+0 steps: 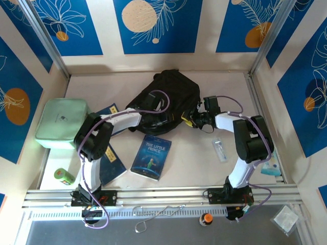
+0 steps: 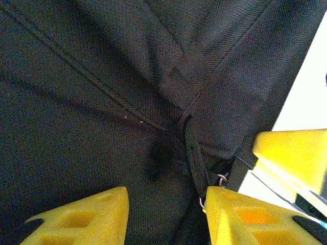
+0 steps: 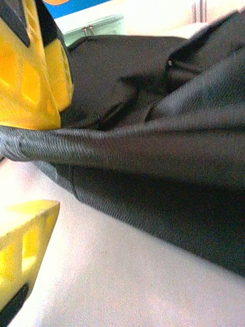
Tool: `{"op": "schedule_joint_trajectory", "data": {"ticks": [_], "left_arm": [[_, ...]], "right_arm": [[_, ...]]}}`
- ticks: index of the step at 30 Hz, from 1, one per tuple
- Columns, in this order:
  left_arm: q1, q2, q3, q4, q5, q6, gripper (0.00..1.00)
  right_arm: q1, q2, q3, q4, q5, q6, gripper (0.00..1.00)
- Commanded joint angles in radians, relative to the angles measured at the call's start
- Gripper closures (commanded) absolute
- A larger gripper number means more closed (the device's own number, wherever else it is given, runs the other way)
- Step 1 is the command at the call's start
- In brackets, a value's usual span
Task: Pack the student bag
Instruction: Unzip the student bag at the top-center of the table.
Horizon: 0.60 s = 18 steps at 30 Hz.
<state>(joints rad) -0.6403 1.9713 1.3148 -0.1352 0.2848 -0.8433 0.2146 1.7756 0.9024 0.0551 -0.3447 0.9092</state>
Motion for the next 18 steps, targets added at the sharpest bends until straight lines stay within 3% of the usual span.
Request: {"op": "schedule_joint_trajectory", "data": {"ticks": [1,5,18], "left_arm": [[-0.012,-0.054,-0.018,0.008,0.034,-0.033,0.57],[-0.027,-0.066,0.004,0.014,0.045,-0.030,0.58],[-0.068,0.022,0.175,-0.174,-0.105,0.066,0.67]], "right_arm": [[0.006,0.029,0.016,-0.060,-0.002,-0.010,0.70],[0.015,0.049,-0.003,-0.055,0.003,0.001,0.78],[0.051,0.073,-0.030,-0.014,0.003,0.043,0.84]]}}
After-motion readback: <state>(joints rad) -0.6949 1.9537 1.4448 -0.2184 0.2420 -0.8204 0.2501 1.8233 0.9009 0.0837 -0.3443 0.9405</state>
